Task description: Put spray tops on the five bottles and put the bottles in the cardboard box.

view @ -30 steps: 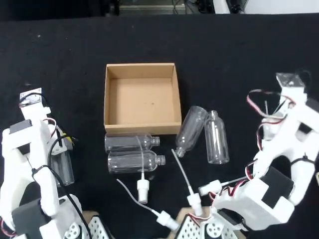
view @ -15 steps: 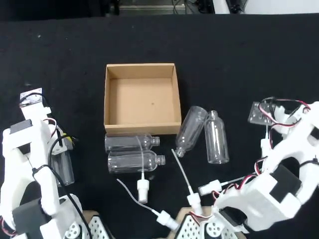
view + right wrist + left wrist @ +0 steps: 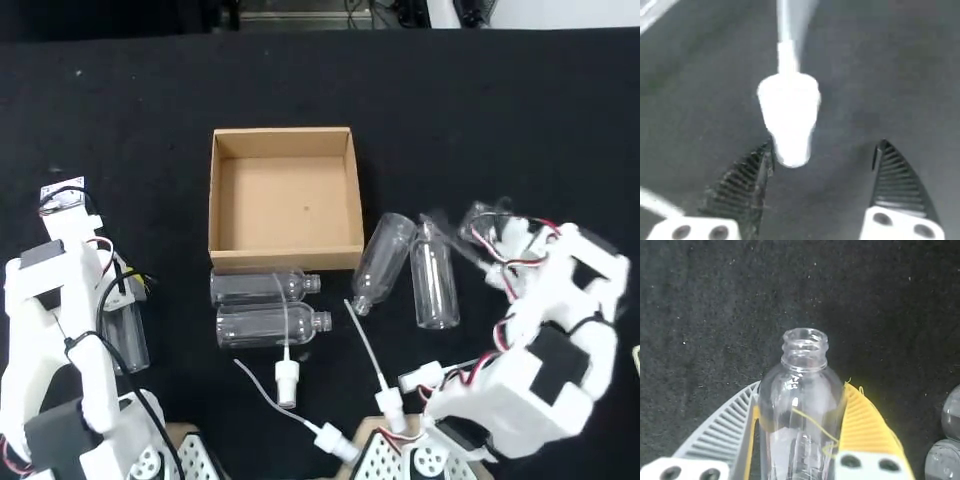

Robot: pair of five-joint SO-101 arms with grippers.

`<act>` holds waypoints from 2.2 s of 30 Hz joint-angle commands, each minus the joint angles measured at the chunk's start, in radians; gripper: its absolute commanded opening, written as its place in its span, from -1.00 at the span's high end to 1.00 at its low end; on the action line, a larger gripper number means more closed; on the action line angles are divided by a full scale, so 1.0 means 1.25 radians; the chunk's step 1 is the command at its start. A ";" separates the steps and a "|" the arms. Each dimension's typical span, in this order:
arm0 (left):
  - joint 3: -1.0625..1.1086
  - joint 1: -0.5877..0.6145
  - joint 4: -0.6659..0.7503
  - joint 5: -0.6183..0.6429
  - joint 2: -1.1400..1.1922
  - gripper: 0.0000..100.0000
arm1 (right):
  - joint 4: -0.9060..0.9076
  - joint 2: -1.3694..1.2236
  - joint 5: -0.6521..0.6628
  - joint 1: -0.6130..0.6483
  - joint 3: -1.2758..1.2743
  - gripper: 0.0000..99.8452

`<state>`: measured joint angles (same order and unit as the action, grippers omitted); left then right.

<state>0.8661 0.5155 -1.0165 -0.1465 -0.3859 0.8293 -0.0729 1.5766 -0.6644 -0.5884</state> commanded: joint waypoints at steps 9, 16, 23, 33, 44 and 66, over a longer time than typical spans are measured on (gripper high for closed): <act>-0.006 -0.007 0.006 -0.001 -0.027 0.94 | -0.036 0.164 -0.088 0.102 -0.077 0.42; -0.006 -0.010 0.007 -0.001 -0.029 0.94 | -0.010 0.148 -0.426 0.070 -0.042 0.42; -0.006 -0.010 0.004 -0.001 -0.027 0.94 | 0.171 -0.020 -0.454 0.069 0.154 0.54; -0.006 -0.010 0.004 -0.001 -0.032 0.94 | 0.222 -0.187 -0.189 -0.017 0.344 0.64; -0.006 -0.010 0.004 -0.001 -0.027 0.94 | 0.210 -0.228 -0.245 -0.059 0.479 0.96; 0.012 -0.012 0.009 -0.001 -0.034 0.94 | 0.216 -0.339 0.404 -0.198 0.584 0.97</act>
<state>0.8953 0.5109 -1.0165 -0.1465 -0.3920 1.1055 -0.5040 2.0583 -0.8961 0.0913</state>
